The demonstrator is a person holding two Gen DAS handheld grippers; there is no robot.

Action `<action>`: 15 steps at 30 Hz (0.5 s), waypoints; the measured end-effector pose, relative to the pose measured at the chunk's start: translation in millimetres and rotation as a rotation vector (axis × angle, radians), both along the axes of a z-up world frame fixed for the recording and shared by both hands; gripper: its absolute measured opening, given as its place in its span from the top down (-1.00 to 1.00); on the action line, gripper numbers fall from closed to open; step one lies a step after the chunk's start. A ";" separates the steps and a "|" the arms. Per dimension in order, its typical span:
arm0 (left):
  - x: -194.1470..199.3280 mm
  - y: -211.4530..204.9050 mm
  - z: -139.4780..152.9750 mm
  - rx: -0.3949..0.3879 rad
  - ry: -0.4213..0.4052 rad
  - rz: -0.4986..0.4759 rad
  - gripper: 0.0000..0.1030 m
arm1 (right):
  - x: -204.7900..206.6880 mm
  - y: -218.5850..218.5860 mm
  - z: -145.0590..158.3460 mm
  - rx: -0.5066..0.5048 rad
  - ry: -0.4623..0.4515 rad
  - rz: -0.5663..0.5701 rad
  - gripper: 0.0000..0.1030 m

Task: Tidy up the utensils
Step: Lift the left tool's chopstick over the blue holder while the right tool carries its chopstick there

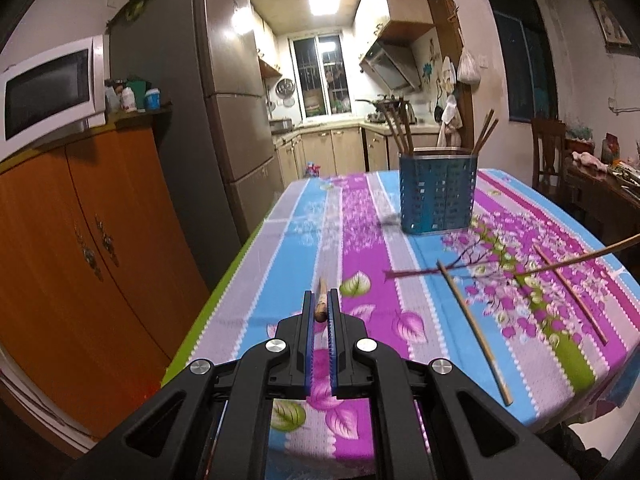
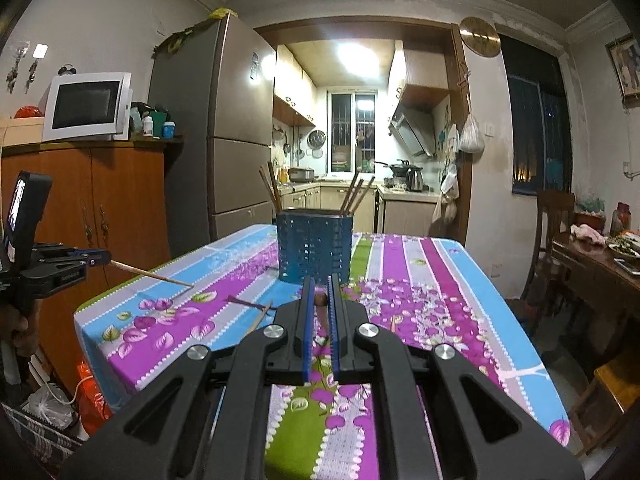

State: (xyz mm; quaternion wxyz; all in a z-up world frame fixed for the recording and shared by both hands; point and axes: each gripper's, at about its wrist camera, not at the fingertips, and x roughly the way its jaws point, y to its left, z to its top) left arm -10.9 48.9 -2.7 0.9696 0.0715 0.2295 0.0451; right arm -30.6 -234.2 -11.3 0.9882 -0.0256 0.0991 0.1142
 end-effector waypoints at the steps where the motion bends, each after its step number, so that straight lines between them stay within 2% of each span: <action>1: 0.5 -0.5 3.3 0.000 -0.008 -0.001 0.86 | -0.5 0.9 1.5 -0.001 -0.006 0.003 0.90; 15: 13.1 -6.0 51.6 -0.006 -0.113 -0.044 0.86 | 8.5 4.9 27.6 0.031 -0.056 0.059 0.90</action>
